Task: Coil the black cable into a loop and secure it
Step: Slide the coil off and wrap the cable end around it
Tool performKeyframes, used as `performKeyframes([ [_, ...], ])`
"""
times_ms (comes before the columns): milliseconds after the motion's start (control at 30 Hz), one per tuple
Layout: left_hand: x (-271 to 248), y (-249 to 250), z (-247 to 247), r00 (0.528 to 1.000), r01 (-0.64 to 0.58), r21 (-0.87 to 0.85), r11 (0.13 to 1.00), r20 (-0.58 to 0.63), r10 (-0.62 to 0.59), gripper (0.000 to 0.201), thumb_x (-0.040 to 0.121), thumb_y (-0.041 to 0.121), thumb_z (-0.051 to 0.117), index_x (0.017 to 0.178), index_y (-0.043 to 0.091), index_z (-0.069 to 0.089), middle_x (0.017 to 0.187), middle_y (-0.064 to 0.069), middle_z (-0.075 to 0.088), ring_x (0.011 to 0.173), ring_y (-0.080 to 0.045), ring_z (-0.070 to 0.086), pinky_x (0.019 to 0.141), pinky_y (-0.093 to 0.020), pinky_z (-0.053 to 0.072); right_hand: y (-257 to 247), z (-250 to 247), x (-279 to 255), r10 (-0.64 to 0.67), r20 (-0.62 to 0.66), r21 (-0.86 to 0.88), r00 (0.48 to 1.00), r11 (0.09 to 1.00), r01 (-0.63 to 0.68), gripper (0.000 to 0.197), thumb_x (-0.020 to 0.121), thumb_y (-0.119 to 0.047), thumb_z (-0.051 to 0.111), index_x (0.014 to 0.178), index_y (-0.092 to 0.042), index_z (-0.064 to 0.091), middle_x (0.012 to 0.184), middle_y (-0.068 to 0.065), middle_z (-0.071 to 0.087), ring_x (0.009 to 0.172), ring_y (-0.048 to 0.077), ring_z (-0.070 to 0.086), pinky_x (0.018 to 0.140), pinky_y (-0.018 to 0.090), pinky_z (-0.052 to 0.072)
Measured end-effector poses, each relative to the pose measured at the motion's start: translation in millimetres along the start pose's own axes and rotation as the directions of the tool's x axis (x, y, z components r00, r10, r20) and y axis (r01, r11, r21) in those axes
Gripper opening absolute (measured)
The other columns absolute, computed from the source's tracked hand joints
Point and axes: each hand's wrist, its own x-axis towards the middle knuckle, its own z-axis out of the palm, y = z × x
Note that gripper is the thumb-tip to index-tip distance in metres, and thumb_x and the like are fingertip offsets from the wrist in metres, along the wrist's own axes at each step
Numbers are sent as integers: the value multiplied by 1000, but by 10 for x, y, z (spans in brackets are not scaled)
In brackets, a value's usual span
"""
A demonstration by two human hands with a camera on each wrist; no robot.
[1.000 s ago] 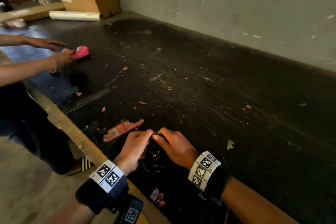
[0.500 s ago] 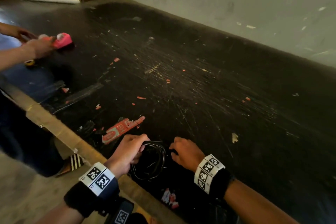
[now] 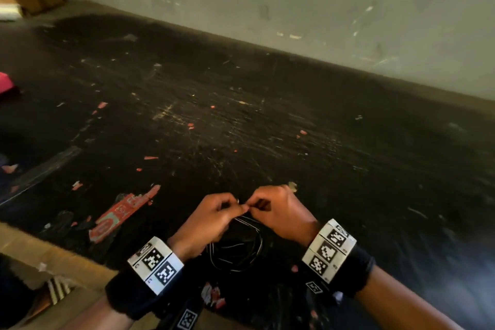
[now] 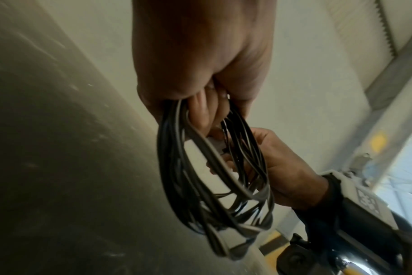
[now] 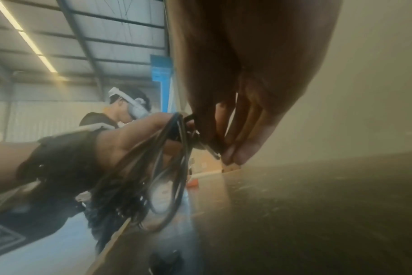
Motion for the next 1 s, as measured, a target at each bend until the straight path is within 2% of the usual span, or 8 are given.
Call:
performKeyframes([
  [200, 87, 191, 577, 983, -170, 72, 983, 88, 164, 23, 91, 10, 56, 68, 11, 56, 40, 11, 35, 35, 0, 30, 36, -14, 22, 132, -379, -489, 116, -250, 28, 961, 993, -112, 5, 84, -13, 67, 81, -15, 70, 78, -4, 70, 72, 6, 65, 68, 20, 53],
  [333, 132, 312, 1019, 980, -198, 102, 975, 41, 195, 34, 89, 11, 58, 56, 18, 53, 40, 12, 32, 35, -2, 29, 38, -18, 20, 250, -622, -711, 456, -414, 416, 788, 865, -281, 17, 84, -5, 65, 72, -18, 62, 77, 10, 72, 63, 19, 71, 65, 42, 60],
  [467, 164, 434, 1283, 992, -74, -99, 992, 91, 83, 35, 90, 12, 57, 56, 20, 51, 41, 9, 26, 32, -5, 23, 33, -18, 12, 311, -1007, -1007, 427, -209, 747, 880, 651, -138, 26, 87, 6, 58, 112, -2, 58, 91, 11, 66, 73, 18, 70, 72, 27, 59],
  [600, 177, 567, 1475, 976, -56, -144, 988, 202, 85, 44, 90, 13, 56, 47, 22, 57, 41, 8, 27, 32, -5, 23, 34, -19, 12, 381, -1312, -1286, 250, -178, 594, 952, 799, -98, 25, 85, 13, 56, 108, 8, 61, 101, 13, 68, 89, 14, 69, 82, 23, 56],
  [733, 153, 703, 1629, 958, -92, -125, 988, 258, 122, 30, 91, 18, 56, 61, 16, 59, 42, 7, 28, 33, -5, 25, 33, -18, 15, 370, -1493, -1393, 161, -273, 360, 948, 931, -55, 14, 78, 5, 70, 91, 1, 66, 98, 15, 73, 90, 20, 71, 81, 24, 56],
  [833, 129, 811, 1709, 971, -147, -73, 986, 178, 158, 26, 91, 20, 57, 66, 14, 56, 45, 6, 30, 37, -6, 26, 36, -18, 18, 323, -1706, -1469, 198, -435, 382, 878, 924, -19, 10, 76, -2, 74, 81, -7, 66, 76, 16, 72, 67, 16, 68, 63, 22, 57],
  [900, 131, 863, 1741, 981, -170, -39, 985, 82, 173, 22, 91, 19, 57, 70, 14, 55, 44, 7, 32, 38, -6, 27, 38, -19, 19, 239, -1855, -1538, 205, -493, 366, 845, 931, -12, 9, 75, -6, 75, 78, -9, 67, 66, 4, 71, 59, 10, 66, 55, 20, 53],
  [1000, 171, 935, 1807, 984, -178, -64, 982, -13, 177, 17, 91, 17, 57, 75, 14, 57, 39, 9, 34, 34, -5, 30, 37, -19, 21, 91, -1921, -1587, 166, -342, 280, 925, 958, -68, 12, 74, -12, 78, 80, -5, 70, 65, 0, 71, 56, 7, 64, 54, 17, 50],
])
